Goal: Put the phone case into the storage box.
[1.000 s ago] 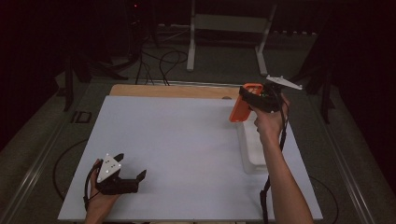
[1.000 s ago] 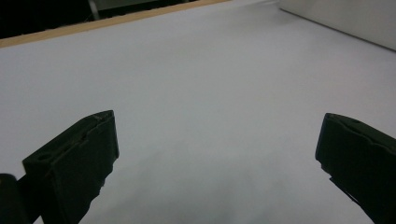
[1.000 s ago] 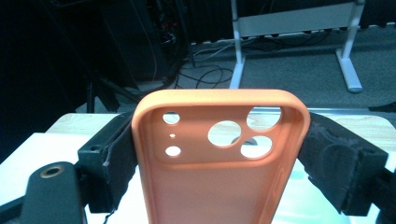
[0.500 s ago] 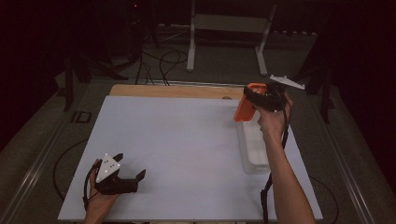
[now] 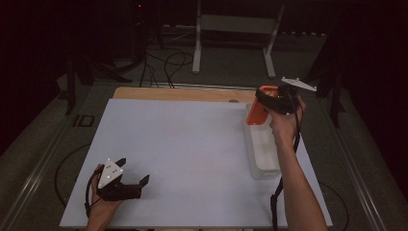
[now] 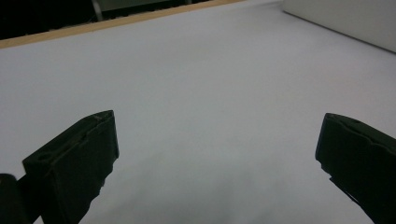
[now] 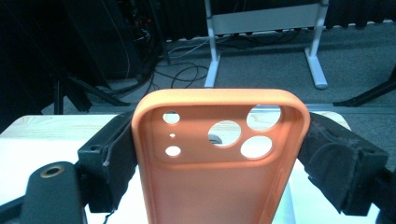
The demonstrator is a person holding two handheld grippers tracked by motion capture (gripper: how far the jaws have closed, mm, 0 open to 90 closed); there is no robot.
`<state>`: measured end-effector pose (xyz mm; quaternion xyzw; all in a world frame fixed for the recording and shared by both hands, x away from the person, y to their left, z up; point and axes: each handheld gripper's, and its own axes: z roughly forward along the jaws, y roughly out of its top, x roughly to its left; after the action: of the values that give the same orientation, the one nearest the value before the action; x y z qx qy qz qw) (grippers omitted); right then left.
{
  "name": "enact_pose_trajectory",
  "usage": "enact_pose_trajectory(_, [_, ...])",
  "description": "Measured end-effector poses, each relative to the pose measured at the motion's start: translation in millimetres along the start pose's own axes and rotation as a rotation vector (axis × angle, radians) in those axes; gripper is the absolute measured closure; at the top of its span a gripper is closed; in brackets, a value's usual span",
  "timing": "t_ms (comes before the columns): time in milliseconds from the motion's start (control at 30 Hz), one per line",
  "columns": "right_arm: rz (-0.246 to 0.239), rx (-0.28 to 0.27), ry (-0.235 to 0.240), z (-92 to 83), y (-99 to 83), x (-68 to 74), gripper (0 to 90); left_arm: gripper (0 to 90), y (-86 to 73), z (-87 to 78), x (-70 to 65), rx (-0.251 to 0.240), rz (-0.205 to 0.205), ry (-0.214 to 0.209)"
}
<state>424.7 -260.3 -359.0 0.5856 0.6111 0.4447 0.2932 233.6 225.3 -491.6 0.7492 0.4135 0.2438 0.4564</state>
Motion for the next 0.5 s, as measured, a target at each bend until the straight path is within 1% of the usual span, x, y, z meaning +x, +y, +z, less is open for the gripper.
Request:
enact_pose_trajectory(233, [0.006,-0.001,-0.010,0.9,-0.2,-4.3,16.7,0.4,-0.1,-1.2,0.6,-0.004,-0.004,0.003])
enact_pose_trajectory(500, [-0.018,0.004,-0.051,3.0,-1.2,-6.2,16.7,0.4,-0.1,-2.0,1.2,-0.006,-0.003,0.003])
